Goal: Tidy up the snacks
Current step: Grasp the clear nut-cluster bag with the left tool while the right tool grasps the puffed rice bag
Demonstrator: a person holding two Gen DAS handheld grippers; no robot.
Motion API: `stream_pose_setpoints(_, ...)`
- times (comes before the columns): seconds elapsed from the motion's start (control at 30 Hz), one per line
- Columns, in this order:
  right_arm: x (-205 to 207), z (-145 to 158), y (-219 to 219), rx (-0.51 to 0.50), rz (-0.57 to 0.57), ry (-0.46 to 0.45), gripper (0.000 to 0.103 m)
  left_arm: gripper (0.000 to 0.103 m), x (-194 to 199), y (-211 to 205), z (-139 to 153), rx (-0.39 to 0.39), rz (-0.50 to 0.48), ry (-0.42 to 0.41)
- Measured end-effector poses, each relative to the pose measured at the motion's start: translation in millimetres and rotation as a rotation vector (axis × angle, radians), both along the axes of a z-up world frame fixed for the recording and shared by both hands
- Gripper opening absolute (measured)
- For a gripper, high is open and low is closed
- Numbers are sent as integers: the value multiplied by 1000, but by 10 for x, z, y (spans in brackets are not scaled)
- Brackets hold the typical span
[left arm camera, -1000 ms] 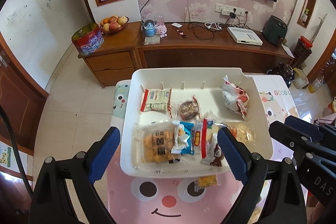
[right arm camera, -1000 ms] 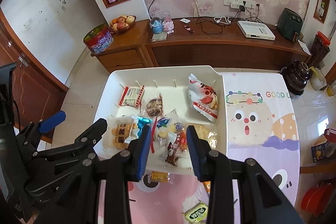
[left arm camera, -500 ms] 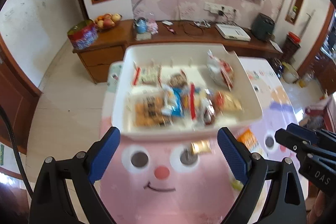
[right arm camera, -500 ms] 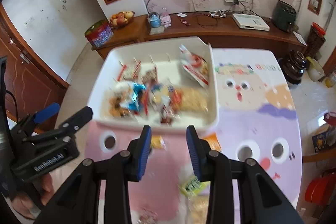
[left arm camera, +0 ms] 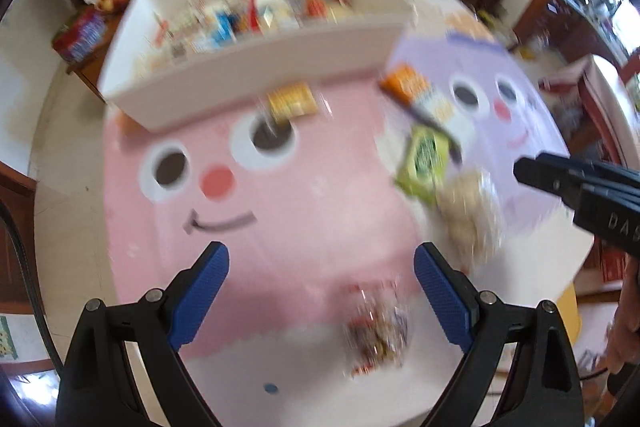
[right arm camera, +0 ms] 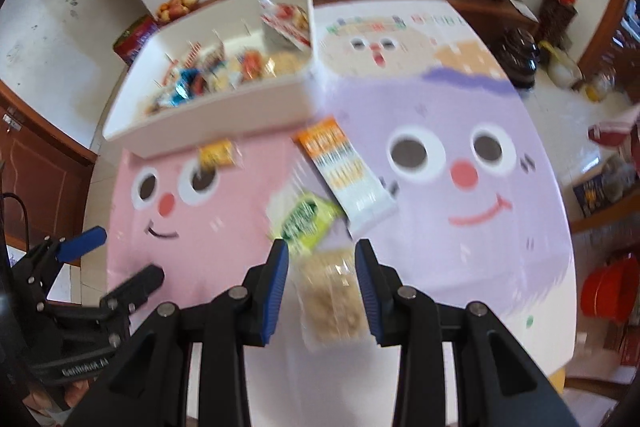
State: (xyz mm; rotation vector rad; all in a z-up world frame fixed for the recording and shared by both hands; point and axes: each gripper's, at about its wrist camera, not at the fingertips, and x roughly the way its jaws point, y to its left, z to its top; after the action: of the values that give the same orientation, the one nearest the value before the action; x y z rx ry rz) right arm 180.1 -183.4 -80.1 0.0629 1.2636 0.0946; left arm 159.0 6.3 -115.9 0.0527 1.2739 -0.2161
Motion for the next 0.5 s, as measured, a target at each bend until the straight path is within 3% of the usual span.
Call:
stream_pose_setpoints(0.2, -182, -334, -62, -2, -9, 64, 35, 93, -213, -151, -389, -32, -36, 133)
stream_pose_setpoints(0.4, -221, -593, -31, 20, 5, 110, 35, 93, -367, -272, -650, -48, -41, 214)
stream_pose_setpoints(0.5, -205, -643, 7, 21, 21, 112, 35, 87, -418, -304, -777, -54, -41, 248)
